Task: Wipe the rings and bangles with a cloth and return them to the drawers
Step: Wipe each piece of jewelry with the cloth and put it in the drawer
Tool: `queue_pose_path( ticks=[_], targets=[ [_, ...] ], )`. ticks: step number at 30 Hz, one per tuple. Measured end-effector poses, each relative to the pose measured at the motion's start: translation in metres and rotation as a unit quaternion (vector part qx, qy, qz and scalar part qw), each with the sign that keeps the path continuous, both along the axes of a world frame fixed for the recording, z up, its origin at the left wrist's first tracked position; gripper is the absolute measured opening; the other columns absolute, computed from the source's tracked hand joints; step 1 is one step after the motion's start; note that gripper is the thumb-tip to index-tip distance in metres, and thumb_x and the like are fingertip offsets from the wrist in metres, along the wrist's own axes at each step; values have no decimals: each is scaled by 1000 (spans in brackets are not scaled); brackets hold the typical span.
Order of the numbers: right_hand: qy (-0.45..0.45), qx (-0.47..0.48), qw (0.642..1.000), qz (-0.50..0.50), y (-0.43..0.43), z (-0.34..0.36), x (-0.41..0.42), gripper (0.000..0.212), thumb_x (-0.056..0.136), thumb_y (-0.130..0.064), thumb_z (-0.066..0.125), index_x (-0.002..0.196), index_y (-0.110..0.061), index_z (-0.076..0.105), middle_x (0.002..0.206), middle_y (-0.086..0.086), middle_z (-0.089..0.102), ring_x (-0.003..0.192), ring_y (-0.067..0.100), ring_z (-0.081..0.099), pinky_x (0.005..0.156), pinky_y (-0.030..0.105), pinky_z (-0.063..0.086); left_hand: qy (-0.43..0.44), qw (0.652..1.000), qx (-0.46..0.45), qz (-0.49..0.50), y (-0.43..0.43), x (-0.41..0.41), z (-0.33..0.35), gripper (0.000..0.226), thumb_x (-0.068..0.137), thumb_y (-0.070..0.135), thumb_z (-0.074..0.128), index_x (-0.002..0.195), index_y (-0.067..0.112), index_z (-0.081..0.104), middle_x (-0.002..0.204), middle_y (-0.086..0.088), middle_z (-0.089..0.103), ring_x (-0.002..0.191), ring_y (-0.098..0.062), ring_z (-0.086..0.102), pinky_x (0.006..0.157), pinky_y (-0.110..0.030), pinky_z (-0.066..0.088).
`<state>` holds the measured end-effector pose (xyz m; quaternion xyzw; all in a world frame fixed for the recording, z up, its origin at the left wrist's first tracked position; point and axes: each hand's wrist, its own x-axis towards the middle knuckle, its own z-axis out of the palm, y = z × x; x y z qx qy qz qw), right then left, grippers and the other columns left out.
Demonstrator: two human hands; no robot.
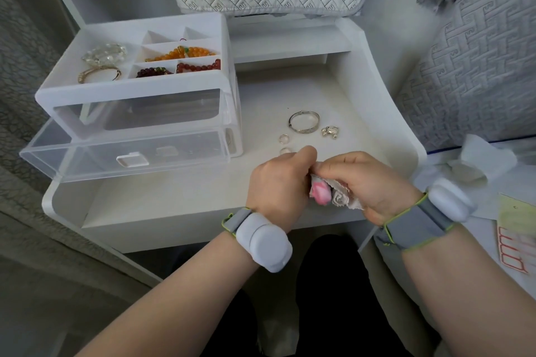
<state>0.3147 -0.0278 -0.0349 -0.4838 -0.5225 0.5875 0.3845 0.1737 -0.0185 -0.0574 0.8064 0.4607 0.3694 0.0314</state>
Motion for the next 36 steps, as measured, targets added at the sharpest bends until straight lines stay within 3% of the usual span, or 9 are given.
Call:
queue_pose_path(
  ticks=[3, 7, 10, 12, 15, 20, 25, 30, 36],
  targets=[
    [22, 63, 998, -21, -2, -4, -5, 43, 90, -13, 54, 48, -3, 54, 48, 6, 53, 55, 13, 56, 71, 26, 45, -129, 985, -114, 9, 5, 3, -5, 8, 75, 13, 44, 68, 16, 46, 49, 5, 41, 51, -23, 39, 49, -31, 36],
    [44, 145, 988, -8, -6, -12, -5, 33, 88, -20, 51, 57, -13, 60, 58, 0, 57, 62, 10, 57, 73, 21, 48, -266, 937, -228, -9, 8, 5, -3, 13, 81, 13, 55, 69, 15, 52, 60, -20, 60, 57, -37, 57, 53, -43, 51],
    [24, 175, 984, -9, -7, -17, 0, 25, 88, -30, 55, 71, -22, 70, 72, 7, 64, 74, 26, 59, 78, 44, 49, -333, 884, -326, -14, 7, 6, 2, 14, 85, 3, 59, 73, 6, 53, 66, -27, 62, 52, -27, 58, 51, -34, 51],
    [3, 186, 983, -9, -7, -18, 3, 25, 86, -36, 55, 72, -23, 70, 74, 21, 61, 74, 38, 56, 78, 56, 46, -308, 903, -300, -12, 6, 5, 2, 15, 85, 5, 59, 71, 8, 52, 63, -24, 61, 52, -26, 56, 50, -34, 50],
    [-31, 196, 980, -35, -4, -14, 6, 28, 85, -33, 57, 68, -14, 69, 72, 27, 63, 69, 32, 56, 72, 54, 47, -152, 978, -142, 12, 3, 2, 2, 18, 83, 9, 55, 68, 15, 46, 51, -1, 49, 52, -27, 47, 50, -34, 43],
    [-106, 230, 962, -101, -2, -19, -1, 32, 83, -33, 54, 69, -6, 64, 66, 22, 64, 59, 35, 54, 60, 42, 47, -23, 999, -16, 31, 1, 2, 13, 8, 75, 13, 49, 70, 7, 52, 52, 1, 40, 47, -33, 42, 44, -33, 36],
    [-110, 245, 951, -155, -3, -21, -5, 5, 86, -26, 63, 84, -21, 65, 71, 1, 67, 59, 21, 62, 59, 36, 52, -23, 999, -17, 26, 3, 0, 8, 14, 80, 18, 47, 74, 8, 54, 54, 2, 42, 49, -32, 44, 45, -32, 37],
    [-271, 325, 892, -157, -5, -15, -3, 16, 80, -30, 63, 72, -17, 67, 65, -4, 66, 59, 10, 57, 58, 32, 48, 26, 999, 29, 30, 3, 0, 6, 22, 75, 23, 35, 67, 7, 50, 50, -4, 47, 41, -28, 40, 42, -22, 20],
    [-201, 262, 933, -141, -3, -10, -3, 25, 84, -19, 64, 63, -7, 61, 53, 0, 64, 46, 6, 50, 53, 25, 43, -105, 993, -56, 17, 2, 3, -2, 11, 79, 11, 47, 69, 10, 52, 49, 5, 46, 49, -24, 41, 46, -27, 34]
  ],
)
